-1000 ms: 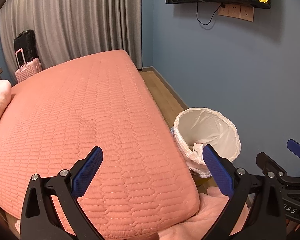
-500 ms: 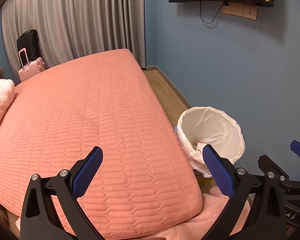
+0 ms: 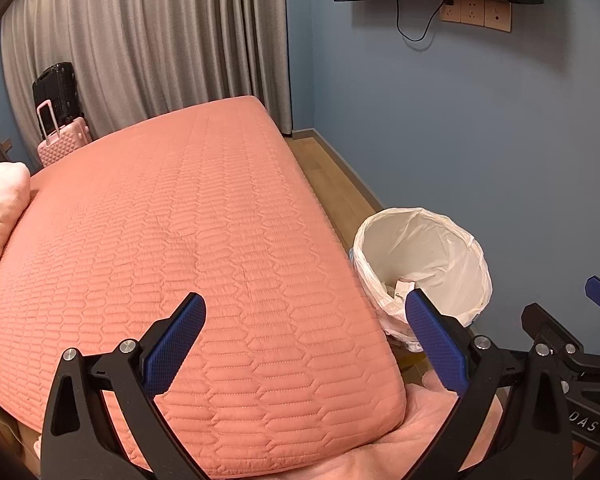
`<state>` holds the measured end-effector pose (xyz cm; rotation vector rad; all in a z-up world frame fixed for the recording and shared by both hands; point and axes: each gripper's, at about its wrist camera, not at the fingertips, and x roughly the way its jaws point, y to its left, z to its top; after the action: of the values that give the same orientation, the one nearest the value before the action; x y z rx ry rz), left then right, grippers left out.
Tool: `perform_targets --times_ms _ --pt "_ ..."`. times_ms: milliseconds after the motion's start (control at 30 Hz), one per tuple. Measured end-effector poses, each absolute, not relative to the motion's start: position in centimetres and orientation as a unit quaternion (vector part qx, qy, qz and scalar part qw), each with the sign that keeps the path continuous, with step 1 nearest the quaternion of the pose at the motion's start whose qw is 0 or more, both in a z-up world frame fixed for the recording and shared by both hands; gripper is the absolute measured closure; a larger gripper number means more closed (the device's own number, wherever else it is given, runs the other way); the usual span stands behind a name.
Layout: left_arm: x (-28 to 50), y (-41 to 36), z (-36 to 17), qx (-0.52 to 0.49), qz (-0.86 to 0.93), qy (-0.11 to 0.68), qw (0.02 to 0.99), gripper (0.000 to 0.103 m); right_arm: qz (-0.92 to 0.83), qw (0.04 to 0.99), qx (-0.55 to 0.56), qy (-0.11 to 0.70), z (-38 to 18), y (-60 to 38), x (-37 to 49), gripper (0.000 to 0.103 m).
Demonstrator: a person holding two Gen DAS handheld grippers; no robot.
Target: Collect trash
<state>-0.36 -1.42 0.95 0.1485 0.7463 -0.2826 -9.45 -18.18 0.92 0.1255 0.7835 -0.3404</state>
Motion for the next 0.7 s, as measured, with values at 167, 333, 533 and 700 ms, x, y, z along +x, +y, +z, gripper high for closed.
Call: perform_targets --times_ms 167,333,533,700 --pt "-0.43 -1.55 0.78 0.075 -0.137 0.365 0.918 0.007 -0.167 0.907 0.063 0.381 0.78 -18.48 -9.5 0.005" --pt "-0.42 -1.58 0.75 0.075 -0.137 0.366 0.917 0.007 -0.168 0.907 0.065 0.381 0.71 -18.86 -9.53 0.005" --pt "-0.57 -1.64 0.63 0.076 -0.138 0.366 0.917 0.007 -0.169 0.907 0.065 0.381 0.72 -19.01 -9.47 0.005" --pt "-0.68 -1.51 0.49 0.077 -0.139 0.365 0.917 0.007 -0.169 0.907 0.065 0.381 0.66 -19.07 -9.52 0.005"
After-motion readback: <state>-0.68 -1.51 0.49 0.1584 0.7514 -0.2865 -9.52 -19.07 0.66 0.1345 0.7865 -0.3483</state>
